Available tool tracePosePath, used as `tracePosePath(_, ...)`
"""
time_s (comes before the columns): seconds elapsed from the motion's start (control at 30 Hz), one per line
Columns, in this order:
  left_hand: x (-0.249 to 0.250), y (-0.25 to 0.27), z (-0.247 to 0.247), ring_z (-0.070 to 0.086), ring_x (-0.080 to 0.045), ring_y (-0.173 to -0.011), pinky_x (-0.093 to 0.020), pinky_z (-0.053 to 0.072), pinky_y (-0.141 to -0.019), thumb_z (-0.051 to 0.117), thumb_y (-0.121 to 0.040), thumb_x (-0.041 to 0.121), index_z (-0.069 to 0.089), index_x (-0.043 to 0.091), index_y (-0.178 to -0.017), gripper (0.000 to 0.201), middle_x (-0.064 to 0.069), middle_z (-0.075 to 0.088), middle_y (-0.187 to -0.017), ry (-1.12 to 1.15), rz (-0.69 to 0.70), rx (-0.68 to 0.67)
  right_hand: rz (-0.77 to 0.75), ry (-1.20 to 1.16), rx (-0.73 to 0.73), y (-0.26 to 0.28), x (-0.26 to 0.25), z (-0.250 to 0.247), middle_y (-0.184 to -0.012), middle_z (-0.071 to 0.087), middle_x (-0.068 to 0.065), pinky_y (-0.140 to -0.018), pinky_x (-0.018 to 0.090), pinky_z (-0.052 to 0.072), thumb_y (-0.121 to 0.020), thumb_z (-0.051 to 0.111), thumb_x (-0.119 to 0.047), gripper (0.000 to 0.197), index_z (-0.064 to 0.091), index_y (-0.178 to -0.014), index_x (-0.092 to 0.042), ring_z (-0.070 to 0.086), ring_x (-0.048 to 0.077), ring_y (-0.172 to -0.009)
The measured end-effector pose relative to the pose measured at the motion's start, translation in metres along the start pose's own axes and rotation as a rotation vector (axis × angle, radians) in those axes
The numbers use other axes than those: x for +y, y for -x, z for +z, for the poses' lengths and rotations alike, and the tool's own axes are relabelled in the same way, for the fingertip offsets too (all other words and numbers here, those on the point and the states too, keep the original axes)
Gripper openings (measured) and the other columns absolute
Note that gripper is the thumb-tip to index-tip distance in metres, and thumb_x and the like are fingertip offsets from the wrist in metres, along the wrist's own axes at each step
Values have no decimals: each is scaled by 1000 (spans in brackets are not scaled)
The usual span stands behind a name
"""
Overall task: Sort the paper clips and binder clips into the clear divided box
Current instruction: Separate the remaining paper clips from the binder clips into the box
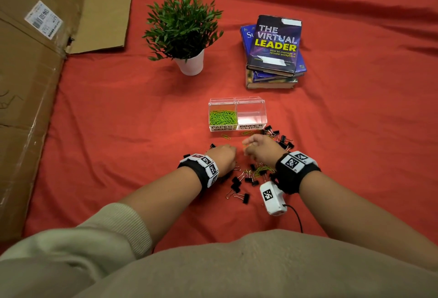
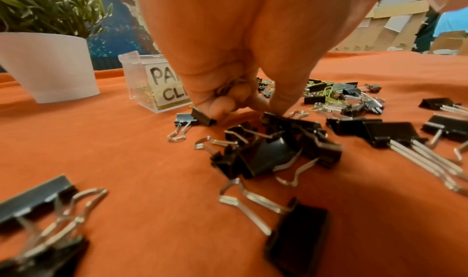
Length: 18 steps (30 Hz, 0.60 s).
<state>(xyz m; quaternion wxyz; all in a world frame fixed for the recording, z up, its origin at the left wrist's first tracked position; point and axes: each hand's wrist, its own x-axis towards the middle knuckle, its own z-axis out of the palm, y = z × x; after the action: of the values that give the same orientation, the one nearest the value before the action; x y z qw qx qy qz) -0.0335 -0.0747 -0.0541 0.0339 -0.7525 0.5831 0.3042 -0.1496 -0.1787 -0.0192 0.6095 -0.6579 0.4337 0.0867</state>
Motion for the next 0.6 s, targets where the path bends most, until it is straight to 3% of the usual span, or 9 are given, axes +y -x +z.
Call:
tracePosePath(0.07, 0, 1, 0, 57, -36, -104, -42, 48, -88, 51, -89, 19, 53, 3, -109, 25, -18, 58, -113, 26, -7, -7, 24, -197, -1, -1, -4, -4, -69, 57, 3, -44, 21, 36, -86, 44, 7, 28, 58, -106, -7, 45, 13, -51)
tracePosePath(0.17, -3, 5, -3, 56, -34, -100, -36, 44, -84, 51, -89, 16, 52, 1, -104, 21, -19, 57, -110, 176, -14, 27, 62, -353, 31, -3, -5, -7, -66, 52, 7, -43, 23, 36, -81, 34, 11, 31, 59, -93, -2, 45, 15, -51)
tracePosePath(0.23, -7, 8, -8, 54, -31, -92, -31, 38, -74, 51, -89, 13, 50, 6, -95, 9, -17, 58, -100, 315, -42, 92, 69, -342, 70, -8, -3, -7, -68, 53, 8, -46, 25, 38, -83, 37, 7, 26, 60, -86, -4, 47, 15, -53)
tracePosePath(0.3, -14, 11, -13, 51, -25, -79, -28, 34, -66, 53, -88, 11, 44, 13, -87, 9, -8, 55, -85, 445, -97, 164, 16, -78, 135, -12, -3, -4, -73, 58, 4, -49, 26, 39, -89, 42, -3, 21, 61, -88, -11, 47, 13, -53)
tracePosePath(0.4, -21, 13, -19, 46, -18, -72, -27, 34, -63, 52, -88, 10, 44, 15, -89, 10, -1, 51, -81, 562, -137, 187, -107, 466, 173, -17, -3, 2, -87, 63, 2, -50, 24, 40, -92, 43, -11, 25, 56, -113, -15, 52, 13, -60)
tracePosePath(0.43, -22, 13, -20, 45, -16, -69, -27, 35, -60, 51, -89, 10, 44, 16, -92, 9, 0, 51, -81, 594, -151, 180, -139, 592, 165, -20, -3, 4, -95, 65, 5, -56, 27, 46, -92, 42, -10, 32, 51, -122, -15, 58, 17, -69)
tracePosePath(0.5, -22, 13, -22, 43, -12, -60, -26, 34, -53, 47, -91, 9, 47, 18, -95, 10, 4, 48, -74, 684, -180, 180, -170, 782, 155, -25, 0, 6, -111, 64, 11, -74, 39, 54, -91, 39, -9, 42, 43, -132, -16, 63, 27, -89)
tracePosePath(0.6, -20, 11, -23, 38, -11, -49, -24, 30, -46, 41, -93, 7, 56, 18, -98, 19, 6, 47, -63, 766, -230, 223, -189, 916, 155, -28, 7, 7, -115, 62, 14, -80, 46, 53, -92, 35, -10, 45, 37, -136, -17, 62, 33, -96)
